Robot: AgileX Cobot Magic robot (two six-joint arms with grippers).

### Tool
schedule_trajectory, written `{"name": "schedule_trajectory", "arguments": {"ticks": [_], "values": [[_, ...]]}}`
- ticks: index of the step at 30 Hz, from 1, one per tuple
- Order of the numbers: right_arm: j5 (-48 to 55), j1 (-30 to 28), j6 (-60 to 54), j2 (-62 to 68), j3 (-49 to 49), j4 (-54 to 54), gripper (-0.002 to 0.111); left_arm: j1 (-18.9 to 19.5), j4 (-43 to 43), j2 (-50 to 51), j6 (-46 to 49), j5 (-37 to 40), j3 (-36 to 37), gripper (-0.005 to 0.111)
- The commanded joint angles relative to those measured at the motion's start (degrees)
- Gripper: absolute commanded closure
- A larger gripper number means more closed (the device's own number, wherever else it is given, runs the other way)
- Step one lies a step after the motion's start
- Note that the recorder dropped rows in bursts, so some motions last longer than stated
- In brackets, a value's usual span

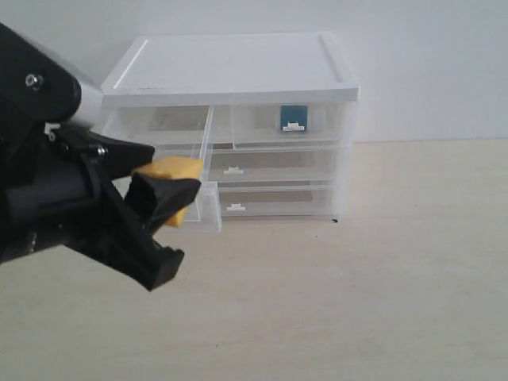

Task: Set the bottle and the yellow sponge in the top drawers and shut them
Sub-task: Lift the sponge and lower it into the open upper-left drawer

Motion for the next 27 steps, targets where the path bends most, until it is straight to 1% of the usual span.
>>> {"name": "schedule_trajectory", "arguments": {"ticks": [1, 3, 6, 9, 14, 18, 24, 27], "values": [[-0.5, -0.2, 0.1, -0.2, 0.0, 0.1, 0.108, -0.4, -0.4, -0.5, 3.3, -7.9, -3.3, 0.103], [-0.5, -0.2, 0.1, -0.2, 0.0, 0.1, 0.108, 0.8, -0.4, -0.5, 4.1, -8.9, -4.5, 0.103], [-0.5, -0.2, 0.1, -0.2, 0.0, 0.1, 0.108, 3.7, -0.4, 0.1, 4.5, -8.9, -6.1, 0.103], [-0.5, -0.2, 0.1, -0.2, 0.0, 0.1, 0.108, 8.2, -0.4, 1.8, 4.8, -8.3, -7.2, 0.103], [-0.5, -0.2, 0.1, -0.2, 0.0, 0.1, 0.108, 15.6, -0.4, 6.6, 4.9, 1.1, -8.9, 0.103], [-0.5, -0.2, 0.1, -0.2, 0.0, 0.1, 0.108, 19.9, -0.4, 12.1, 4.9, 4.0, -11.4, 0.103], [-0.5, -0.2, 0.1, -0.2, 0.0, 0.1, 0.108, 24.4, -0.4, 19.5, 4.9, 8.0, -14.2, 0.103], [-0.5, -0.2, 0.1, -0.2, 0.0, 0.1, 0.108, 25.2, -0.4, 22.6, 4.5, 8.4, -15.2, 0.103]]}}
